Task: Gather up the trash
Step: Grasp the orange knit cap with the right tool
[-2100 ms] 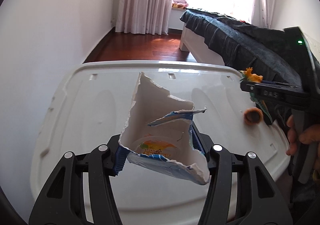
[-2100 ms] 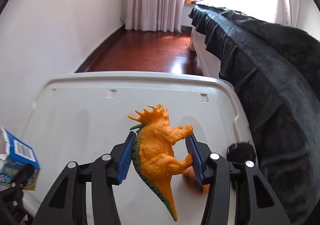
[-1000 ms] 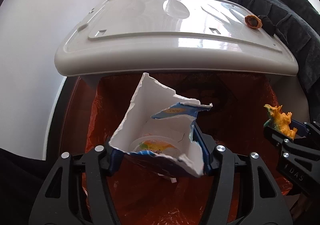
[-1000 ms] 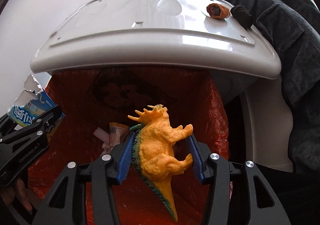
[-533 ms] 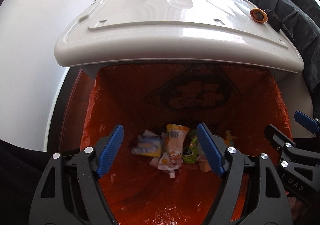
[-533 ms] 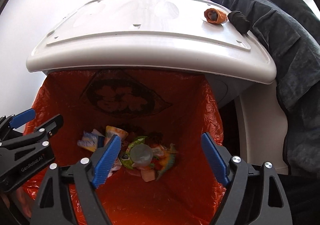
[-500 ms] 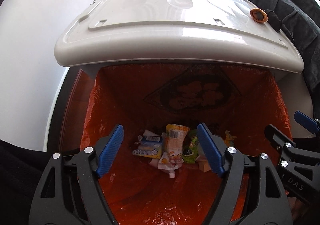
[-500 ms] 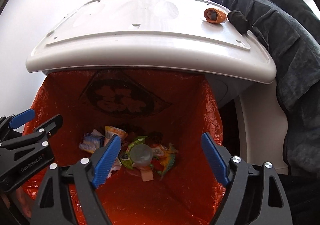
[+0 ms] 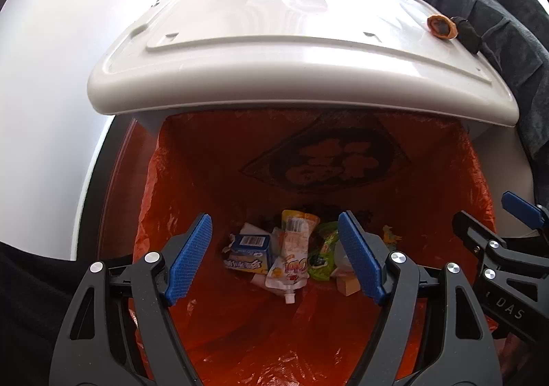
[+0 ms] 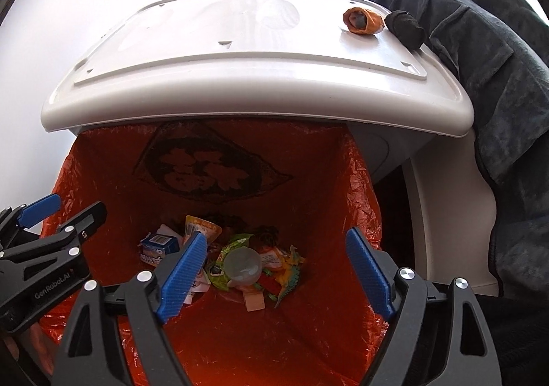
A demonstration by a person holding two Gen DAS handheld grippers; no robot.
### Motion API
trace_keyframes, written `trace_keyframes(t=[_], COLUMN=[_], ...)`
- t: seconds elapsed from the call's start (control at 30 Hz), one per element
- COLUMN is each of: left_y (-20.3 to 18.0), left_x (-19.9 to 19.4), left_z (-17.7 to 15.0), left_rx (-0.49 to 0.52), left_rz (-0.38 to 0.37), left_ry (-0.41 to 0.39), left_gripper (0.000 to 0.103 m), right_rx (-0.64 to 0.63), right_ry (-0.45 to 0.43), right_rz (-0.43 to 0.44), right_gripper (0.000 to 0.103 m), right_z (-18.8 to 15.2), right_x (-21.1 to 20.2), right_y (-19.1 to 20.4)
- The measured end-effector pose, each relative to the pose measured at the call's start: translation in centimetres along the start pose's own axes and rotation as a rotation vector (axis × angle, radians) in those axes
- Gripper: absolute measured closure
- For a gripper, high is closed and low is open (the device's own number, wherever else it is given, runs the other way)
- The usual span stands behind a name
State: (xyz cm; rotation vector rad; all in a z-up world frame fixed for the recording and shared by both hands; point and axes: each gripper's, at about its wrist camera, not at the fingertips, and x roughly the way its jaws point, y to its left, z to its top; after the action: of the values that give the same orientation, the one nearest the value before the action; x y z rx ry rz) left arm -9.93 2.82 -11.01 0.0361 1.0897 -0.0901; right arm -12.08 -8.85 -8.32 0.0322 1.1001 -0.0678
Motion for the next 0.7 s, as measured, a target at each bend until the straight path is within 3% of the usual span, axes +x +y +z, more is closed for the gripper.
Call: trace_keyframes(t=[0.13,0.4,0.7], left_y=[0.2,-1.6,-5.2], left_x=[-1.7,-5.5,-6.0], left_z=[1.0,4.5,7.6], left_rx=[-0.025,0.046,0.127], left_rz=[-0.097,-0.114,-0.17], left_ry=[-0.076,-0.26,-0.317], left_gripper=[0.029,0.029,0.029], right_rx=[0.02,0.055,-0.022], right_ry=[-0.044,-0.252,-0.283], right_rz=[-0.005,-0.096,-0.14], right_gripper=[0.021,0.013,0.012], right_z=[1.2,9.1,19.2], right_x=[-0.9,-3.5,1.5], right_y=[-0.9,-4.9,-7.2])
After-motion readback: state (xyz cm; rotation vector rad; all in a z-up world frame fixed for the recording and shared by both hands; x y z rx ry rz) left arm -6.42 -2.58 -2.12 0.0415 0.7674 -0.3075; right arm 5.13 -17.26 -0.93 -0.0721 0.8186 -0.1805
